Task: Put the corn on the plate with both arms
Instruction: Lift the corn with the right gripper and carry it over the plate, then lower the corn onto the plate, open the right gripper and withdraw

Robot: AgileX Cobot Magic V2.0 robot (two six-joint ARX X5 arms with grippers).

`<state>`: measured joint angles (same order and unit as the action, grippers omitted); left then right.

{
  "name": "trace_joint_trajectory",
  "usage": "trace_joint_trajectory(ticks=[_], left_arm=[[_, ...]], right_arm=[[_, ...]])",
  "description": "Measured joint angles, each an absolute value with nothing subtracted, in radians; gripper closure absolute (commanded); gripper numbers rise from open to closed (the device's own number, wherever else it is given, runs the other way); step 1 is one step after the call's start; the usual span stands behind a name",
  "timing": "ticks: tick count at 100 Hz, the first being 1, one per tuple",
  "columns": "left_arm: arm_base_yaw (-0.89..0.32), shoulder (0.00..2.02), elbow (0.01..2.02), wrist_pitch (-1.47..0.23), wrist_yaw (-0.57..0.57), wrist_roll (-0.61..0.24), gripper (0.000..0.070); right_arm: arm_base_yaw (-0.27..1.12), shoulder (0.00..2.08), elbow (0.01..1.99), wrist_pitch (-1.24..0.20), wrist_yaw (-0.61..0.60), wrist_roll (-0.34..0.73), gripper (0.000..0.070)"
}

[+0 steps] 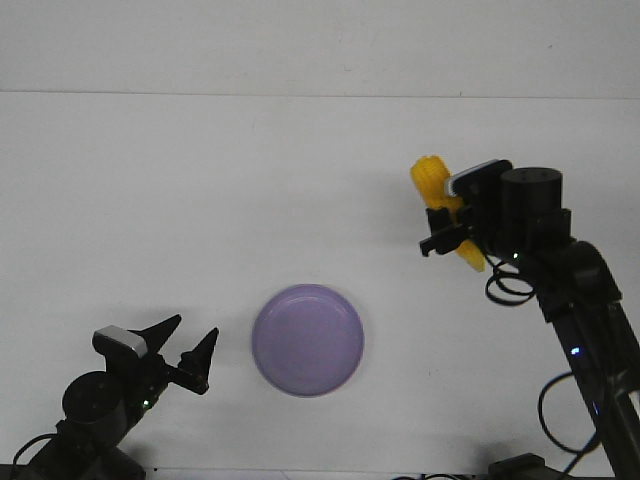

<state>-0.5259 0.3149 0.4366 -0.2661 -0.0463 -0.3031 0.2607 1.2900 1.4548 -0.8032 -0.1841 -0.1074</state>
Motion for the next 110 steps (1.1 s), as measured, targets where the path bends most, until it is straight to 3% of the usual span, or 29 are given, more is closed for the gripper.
trace_joint_trajectory(ticks=[17,44,85,91,102,110], left_arm=[[-0.526,0.315,0.437,-0.266,-0.046,-0.303,0.0197],[-0.526,0.315,0.437,-0.266,-0.046,-0.303,0.0197],[-0.526,0.315,0.437,-0.266,-0.046,-0.303,0.0197],[-0.526,0.315,0.437,-0.266,-0.046,-0.303,0.0197],[-0.526,0.315,0.437,-0.266,-0.046,-0.303,0.0197],[-0.526,0.315,0.437,-0.266,-0.046,-0.303,0.0197]], right_arm=[[0.505,1.246,1.305,-0.736,-0.183,-0.034,0.0391],[0.827,1.315,1.011,-0.466,-0.11,0.102,0.0391],[0.922,1.571,0.966,-0.294,-0.043,0.147,0.0386],[0.922,1.58,0.966,-0.294,-0.03,0.147,0.0328],[0.922,1.58,0.966,-0.282,-0.027,0.147,0.0153],[0.923,1.58,0.966,-0.28,-0.027,0.147,0.0127]])
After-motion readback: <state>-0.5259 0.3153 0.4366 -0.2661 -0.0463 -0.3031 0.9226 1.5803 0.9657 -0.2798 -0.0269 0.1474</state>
